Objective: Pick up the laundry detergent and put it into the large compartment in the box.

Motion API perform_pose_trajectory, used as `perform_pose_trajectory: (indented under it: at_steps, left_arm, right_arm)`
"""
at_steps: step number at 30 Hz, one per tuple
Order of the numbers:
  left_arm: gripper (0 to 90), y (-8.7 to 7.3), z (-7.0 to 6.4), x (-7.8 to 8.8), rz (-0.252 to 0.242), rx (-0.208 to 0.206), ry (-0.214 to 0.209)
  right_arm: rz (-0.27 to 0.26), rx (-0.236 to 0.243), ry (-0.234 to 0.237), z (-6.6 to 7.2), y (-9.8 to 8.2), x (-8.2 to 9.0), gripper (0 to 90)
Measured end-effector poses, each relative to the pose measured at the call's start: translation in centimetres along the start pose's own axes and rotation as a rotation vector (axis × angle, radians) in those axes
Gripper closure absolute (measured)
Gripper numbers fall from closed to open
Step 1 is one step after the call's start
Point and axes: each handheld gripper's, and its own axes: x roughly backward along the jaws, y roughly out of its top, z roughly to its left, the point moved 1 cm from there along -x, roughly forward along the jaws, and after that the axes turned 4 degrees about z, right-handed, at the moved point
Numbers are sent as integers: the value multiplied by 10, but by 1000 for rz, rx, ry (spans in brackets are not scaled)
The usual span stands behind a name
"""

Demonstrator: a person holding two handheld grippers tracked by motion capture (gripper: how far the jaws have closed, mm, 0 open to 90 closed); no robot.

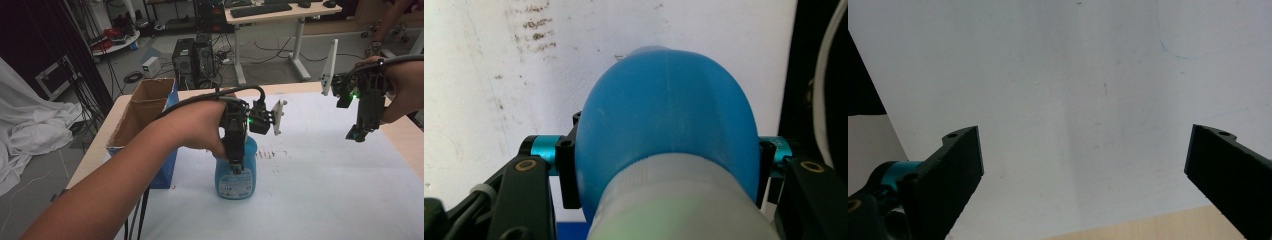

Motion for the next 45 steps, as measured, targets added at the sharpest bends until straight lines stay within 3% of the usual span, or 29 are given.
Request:
perform_pose_trajectory:
  at_steps: [3, 7, 17, 27, 31, 33, 38, 45]
  left_arm:
    - [382, -4, -1, 11, -3, 8, -6]
    - [382, -10, 1, 24, 0, 50, -16]
    - [382, -44, 13, 86, 6, 158, -16]
    - [381, -89, 34, 132, -63, 318, -26]
    - [381, -103, 38, 143, -74, 358, -24]
    - [382, -118, 41, 155, -75, 410, -14]
    - [381, -140, 47, 164, -72, 481, -1]
    - [381, -175, 56, 165, -78, 617, 9]
  right_arm:
    - [-2, 3, -1, 0, 0, 0, 13]
    - [-4, 1, 0, 0, 1, 0, 13]
    - [-2, 12, -1, 1, 5, -1, 13]
    - [-4, 22, -2, 1, 8, -1, 13]
    - [0, 12, 1, 0, 6, -1, 13]
    - [0, 8, 0, -1, 5, -1, 13]
    - [0, 14, 1, -1, 6, -2, 13]
    - [10, 20, 3, -1, 10, -3, 13]
